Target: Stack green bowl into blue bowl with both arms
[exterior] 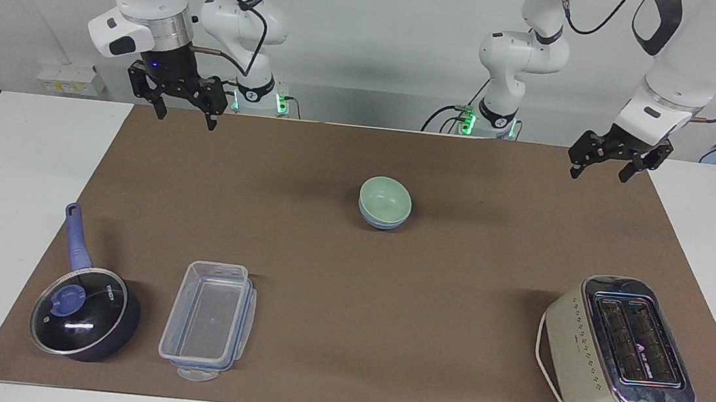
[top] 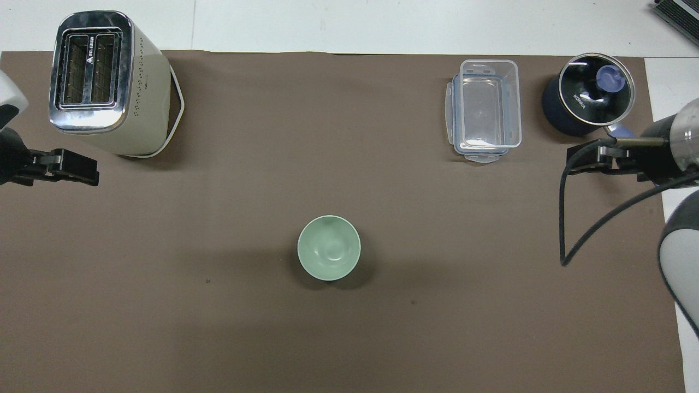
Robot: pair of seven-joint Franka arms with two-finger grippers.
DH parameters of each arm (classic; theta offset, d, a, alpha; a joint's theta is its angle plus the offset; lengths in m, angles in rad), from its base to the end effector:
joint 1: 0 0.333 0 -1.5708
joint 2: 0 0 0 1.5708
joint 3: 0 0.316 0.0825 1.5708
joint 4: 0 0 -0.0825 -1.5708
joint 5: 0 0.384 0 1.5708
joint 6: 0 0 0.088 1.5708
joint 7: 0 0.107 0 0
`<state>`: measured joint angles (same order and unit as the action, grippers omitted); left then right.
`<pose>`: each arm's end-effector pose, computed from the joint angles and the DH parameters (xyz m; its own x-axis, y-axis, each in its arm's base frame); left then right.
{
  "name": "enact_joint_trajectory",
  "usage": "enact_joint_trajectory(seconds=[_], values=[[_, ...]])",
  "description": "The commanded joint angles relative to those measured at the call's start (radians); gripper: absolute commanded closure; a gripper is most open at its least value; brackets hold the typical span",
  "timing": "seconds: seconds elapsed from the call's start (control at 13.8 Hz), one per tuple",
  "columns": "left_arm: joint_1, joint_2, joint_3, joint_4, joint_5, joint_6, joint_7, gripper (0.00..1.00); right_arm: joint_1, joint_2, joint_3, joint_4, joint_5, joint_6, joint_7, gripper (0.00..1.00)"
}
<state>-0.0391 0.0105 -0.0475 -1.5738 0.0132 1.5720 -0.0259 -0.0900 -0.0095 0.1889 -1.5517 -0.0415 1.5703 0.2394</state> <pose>0.5556 -0.0467 0.6174 0.9981 -0.0607 -0.0120 -0.0608 -0.9981 -0.0130 0.5497 0.0506 0.6387 0.9895 -0.1399 0.0374 -0.1412 -0.9894 0.0354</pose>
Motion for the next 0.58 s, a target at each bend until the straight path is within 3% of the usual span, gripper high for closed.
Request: enact_joint_trajectory(seconds=[0.0,0.29,0.51], values=[[0.011,-0.024,-0.003,-0.031,-0.006,0.017,0.004,0.0,-0.022,-0.027,0.003,-0.034,0.028,0.016,-0.034,0.0],[0.011,-0.024,-0.003,-0.031,-0.006,0.017,0.004,0.0,-0.025,0.023,0.003,0.062,0.012,-0.099,-0.068,0.0],[0.011,-0.024,-0.003,-0.031,-0.006,0.017,0.004,0.0,-0.034,0.042,0.001,0.094,0.011,-0.115,-0.114,0.0]])
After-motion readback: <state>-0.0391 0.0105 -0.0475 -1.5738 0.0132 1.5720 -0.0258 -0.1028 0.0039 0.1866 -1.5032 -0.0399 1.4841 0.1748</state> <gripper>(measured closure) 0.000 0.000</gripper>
